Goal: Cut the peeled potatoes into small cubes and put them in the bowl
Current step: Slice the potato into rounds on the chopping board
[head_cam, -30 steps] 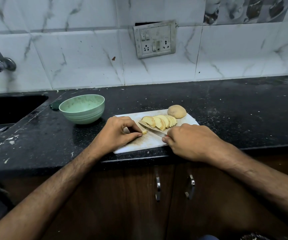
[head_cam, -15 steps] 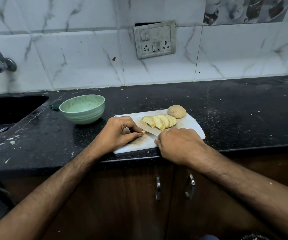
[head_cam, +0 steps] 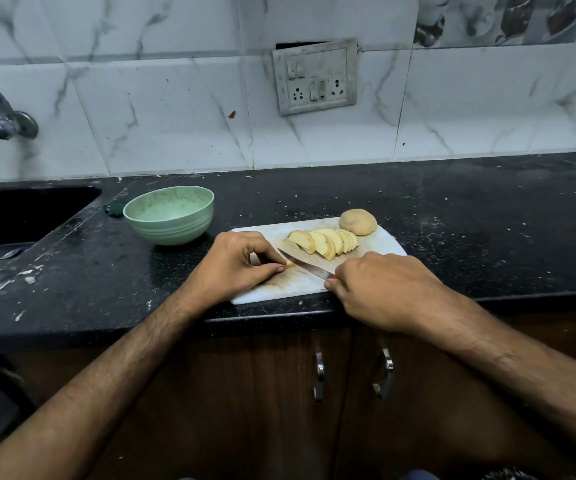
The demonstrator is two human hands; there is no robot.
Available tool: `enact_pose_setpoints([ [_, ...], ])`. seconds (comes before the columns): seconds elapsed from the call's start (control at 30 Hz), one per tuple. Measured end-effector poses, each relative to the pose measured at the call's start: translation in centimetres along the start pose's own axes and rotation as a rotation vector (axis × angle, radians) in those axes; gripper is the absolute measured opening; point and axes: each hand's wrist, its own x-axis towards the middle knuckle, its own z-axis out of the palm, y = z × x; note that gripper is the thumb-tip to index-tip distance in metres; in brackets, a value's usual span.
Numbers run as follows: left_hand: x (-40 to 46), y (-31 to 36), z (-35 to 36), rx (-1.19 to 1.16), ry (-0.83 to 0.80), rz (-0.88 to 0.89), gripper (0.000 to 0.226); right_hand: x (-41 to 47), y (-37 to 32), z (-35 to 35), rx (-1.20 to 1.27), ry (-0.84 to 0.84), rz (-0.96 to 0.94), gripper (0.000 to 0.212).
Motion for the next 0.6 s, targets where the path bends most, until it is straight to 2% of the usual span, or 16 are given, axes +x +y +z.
enact_pose_setpoints([
  [0.5, -0.1, 0.4, -0.1, -0.027, -0.01, -0.023, 0.012, 1.2, -1.3, 1.3, 0.011, 0.013, 0.005, 0.038],
  [0.6, -0.1, 0.7, -0.1, -0.038, 0.015, -0.06, 0.019, 1.2, -0.6, 1.1, 0.062, 0.026, 0.021, 0.033],
])
